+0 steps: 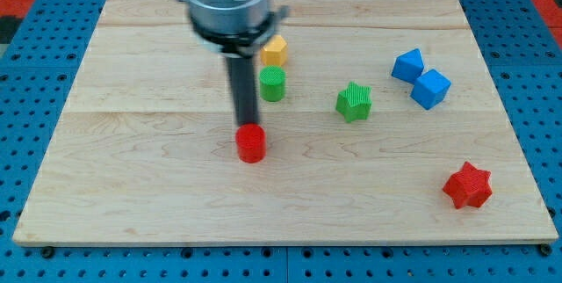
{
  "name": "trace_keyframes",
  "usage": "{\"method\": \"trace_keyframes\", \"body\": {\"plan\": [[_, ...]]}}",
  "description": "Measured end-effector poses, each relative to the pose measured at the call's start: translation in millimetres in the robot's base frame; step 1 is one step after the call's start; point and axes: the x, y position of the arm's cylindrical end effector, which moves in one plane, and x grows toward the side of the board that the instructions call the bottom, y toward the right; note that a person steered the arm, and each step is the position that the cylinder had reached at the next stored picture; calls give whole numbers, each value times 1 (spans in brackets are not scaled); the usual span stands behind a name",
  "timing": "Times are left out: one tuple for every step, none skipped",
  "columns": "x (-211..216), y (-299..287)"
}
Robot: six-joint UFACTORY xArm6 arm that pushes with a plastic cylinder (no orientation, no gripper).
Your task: Move the red circle into the red star to the bottom right
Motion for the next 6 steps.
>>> {"method": "trace_keyframes", "body": {"plan": [[11, 21], [-10, -7], [-22, -29], [10, -59], [29, -71], [33, 16]]}}
